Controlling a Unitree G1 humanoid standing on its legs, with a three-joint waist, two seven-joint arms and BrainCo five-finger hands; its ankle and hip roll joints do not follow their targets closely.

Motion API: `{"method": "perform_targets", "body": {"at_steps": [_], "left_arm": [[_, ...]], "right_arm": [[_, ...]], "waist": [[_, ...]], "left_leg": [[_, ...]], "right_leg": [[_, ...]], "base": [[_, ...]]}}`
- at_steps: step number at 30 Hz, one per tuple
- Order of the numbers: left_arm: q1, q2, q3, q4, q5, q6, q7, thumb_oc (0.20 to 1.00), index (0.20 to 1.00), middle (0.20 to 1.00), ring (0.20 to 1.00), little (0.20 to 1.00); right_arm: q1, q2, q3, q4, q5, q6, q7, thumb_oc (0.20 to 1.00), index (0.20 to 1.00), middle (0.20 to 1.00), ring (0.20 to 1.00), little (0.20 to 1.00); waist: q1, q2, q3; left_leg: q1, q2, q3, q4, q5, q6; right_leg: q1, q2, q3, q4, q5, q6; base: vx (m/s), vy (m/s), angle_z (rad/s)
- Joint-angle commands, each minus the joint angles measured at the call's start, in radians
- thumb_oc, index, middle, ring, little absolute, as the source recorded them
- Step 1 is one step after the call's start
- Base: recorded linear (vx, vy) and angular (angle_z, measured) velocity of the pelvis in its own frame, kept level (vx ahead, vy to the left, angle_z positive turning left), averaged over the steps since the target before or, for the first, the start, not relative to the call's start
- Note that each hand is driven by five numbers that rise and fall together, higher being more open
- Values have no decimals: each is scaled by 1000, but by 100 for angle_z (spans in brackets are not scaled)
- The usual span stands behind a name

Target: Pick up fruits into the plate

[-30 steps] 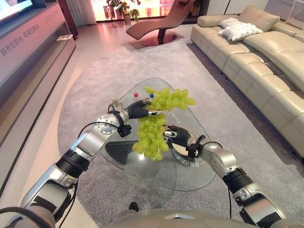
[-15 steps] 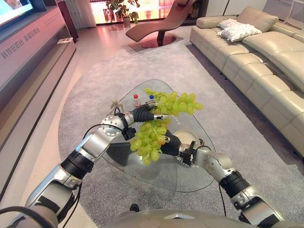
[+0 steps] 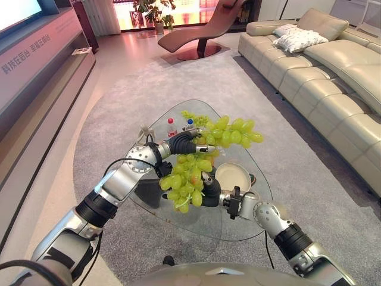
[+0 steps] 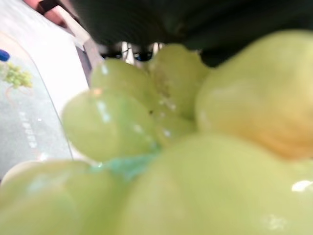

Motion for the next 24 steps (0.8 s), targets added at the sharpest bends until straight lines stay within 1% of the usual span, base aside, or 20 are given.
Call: {"method": "perform_targets", "body": {"at_steps": [1,2,8,17,24], "left_arm": [[-83,-10,24,36,-10,-53,19,200,200,200,200,200],[-85,-12,22,40,-10,-55,19,200,200,200,200,200],[-92,-23,22,46,-7,-50,11,200,200,200,200,200],[-91,-31,24,53,1,-44,10,200,200,200,200,200],[-92,-32,30,60,1,-34,10,200,200,200,200,200]], "right_arm": [[-52,119,8,-118,75,-96,63,633,633,633,633,633],[-57,122,8,-112,78,-103,55,200,200,200,200,200],[-71,136,11,-75,73,-124,56,200,200,200,200,200],[-62,145,31,-21,42,-165,87,200,200,200,200,200],[-61,147,31,4,48,-187,79,200,200,200,200,200]], "waist": [[9,-39,6],[11,-39,7],[17,-40,6],[20,-40,7],[21,-41,10]], "left_leg": [[83,-46,34,8,-142,27],[83,-46,33,8,-142,27],[83,-48,28,8,-144,28],[84,-48,24,8,-144,29],[82,-49,22,8,-143,29]], "right_leg": [[8,-10,-13,5,0,16],[8,-11,-14,5,-1,16],[10,-12,-17,5,-2,16],[10,-14,-17,5,0,18],[9,-14,-17,5,1,18]], "base": [[0,0,0],[0,0,0],[0,0,0],[0,0,0],[0,0,0]]}}
